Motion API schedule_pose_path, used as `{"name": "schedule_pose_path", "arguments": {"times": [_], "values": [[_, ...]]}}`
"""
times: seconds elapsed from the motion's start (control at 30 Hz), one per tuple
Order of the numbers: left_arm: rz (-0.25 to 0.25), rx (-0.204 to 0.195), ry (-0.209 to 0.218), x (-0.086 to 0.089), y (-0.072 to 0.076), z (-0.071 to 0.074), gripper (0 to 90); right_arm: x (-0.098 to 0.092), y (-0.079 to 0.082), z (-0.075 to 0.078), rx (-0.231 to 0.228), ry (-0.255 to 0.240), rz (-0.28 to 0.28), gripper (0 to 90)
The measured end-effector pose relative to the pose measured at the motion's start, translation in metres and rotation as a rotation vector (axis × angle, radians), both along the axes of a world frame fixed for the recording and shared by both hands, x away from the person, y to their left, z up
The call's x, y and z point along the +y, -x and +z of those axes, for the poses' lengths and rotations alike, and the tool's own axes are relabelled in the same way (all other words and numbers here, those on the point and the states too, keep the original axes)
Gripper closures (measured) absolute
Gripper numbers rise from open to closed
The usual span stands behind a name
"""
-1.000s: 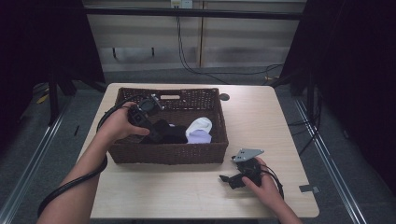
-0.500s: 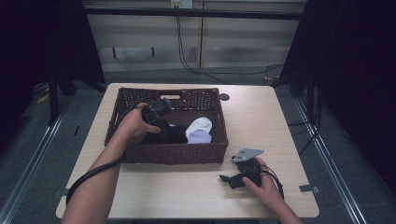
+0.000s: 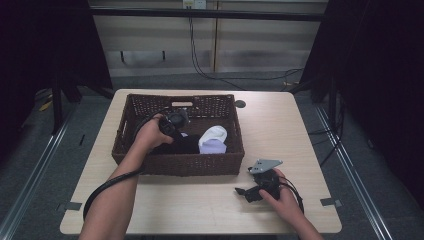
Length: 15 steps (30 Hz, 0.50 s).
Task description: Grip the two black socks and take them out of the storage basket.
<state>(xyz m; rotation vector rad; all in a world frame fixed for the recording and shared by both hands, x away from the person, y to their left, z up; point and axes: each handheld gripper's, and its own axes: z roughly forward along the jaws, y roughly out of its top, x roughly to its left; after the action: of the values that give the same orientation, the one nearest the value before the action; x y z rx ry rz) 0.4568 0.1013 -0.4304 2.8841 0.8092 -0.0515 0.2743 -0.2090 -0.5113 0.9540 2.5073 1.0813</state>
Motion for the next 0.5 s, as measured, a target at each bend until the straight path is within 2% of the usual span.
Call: {"name": "schedule_pose_path", "arguments": {"times": [0.17,0.23,0.5], "values": [[0.014,0.010,0.039,0.003,0.000,0.020,85.0,0.000,0.000,0.000,0.000,-0.001,0.001,9.2],[0.023,0.025,0.056,0.004,0.000,0.028,85.3,0.000,0.000,0.000,-0.001,0.000,0.001,9.2],[0.007,0.040,0.063,0.002,0.003,0.058,85.5,0.000,0.000,0.000,-0.007,0.002,0.000,9.2]]}}
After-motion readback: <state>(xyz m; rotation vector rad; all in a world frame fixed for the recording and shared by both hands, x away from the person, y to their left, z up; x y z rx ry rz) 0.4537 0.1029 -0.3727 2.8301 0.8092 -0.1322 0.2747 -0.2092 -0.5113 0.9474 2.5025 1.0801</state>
